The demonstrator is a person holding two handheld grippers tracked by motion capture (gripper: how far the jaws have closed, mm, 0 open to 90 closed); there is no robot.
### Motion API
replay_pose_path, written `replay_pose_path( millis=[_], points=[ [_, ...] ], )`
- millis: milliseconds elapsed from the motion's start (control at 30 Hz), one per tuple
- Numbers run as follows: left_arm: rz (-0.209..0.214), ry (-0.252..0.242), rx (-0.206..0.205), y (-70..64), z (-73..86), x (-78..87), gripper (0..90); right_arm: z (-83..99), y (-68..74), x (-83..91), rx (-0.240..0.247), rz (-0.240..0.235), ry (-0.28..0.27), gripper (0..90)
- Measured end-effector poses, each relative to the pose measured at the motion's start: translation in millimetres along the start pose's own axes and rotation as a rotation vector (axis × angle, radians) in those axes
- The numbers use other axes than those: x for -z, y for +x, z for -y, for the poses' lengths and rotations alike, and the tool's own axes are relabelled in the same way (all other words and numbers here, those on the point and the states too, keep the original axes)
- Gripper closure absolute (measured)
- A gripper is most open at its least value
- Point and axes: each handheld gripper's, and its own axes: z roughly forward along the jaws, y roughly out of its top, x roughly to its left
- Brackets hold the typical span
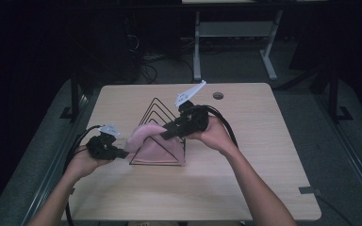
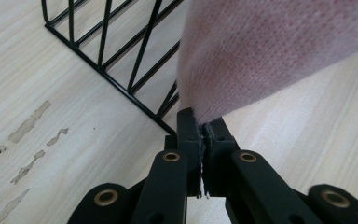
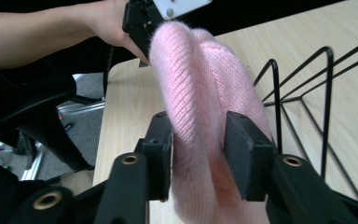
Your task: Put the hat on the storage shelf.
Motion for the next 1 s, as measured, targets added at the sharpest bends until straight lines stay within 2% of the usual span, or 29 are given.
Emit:
replay_pose_path(
  millis=[100, 167, 300, 500, 633, 667, 767, 833, 867, 1000],
  points=[
    [0.008, -0.002, 0.020, 1.1, 1.7, -1.9, 87.7, -0.3, 4.1, 0.6, 0.018, 0.013, 0.013, 70.8],
    [0.007, 0.006, 0.012, 1.5, 2.4, -2.1, 87.8, -0.3, 5.6, -0.1, 0.035, 0.018, 0.019, 75.3],
    [0.008, 0.012, 0.012, 1.4, 3.6, -4.1, 87.8, 0.1, 3.9, -1.1, 0.029, 0.013, 0.012, 81.7],
    [0.004, 0.020, 0.005, -0.9, 2.9, -8.8, 87.7, 2.2, 2.0, -4.7, 0.034, 0.014, 0.025, 82.7],
    [-0.010, 0.041, -0.018, -3.4, 1.7, -12.2, 87.8, 6.8, -0.4, -5.8, 0.035, 0.016, 0.035, 82.8],
    [-0.010, 0.048, -0.022, -3.3, 1.5, -12.3, 87.7, 8.0, -0.1, -6.0, 0.021, 0.015, 0.042, 82.8],
    [-0.018, 0.056, -0.026, -2.5, 1.7, -13.6, 87.9, 12.1, -1.3, -8.3, 0.020, 0.018, 0.050, 82.9],
    [-0.035, 0.053, -0.025, -1.4, 1.6, -12.3, 88.1, 14.3, -1.5, -9.9, 0.014, 0.015, 0.050, 82.8],
    [-0.039, 0.039, -0.006, -1.3, 1.9, -11.9, 88.1, 14.6, -1.3, -10.2, 0.014, 0.017, 0.049, 82.8],
    [-0.036, 0.041, -0.002, 1.1, 2.4, -10.3, 88.2, 14.7, -0.9, -10.6, 0.020, 0.019, 0.042, 82.6]
  ],
)
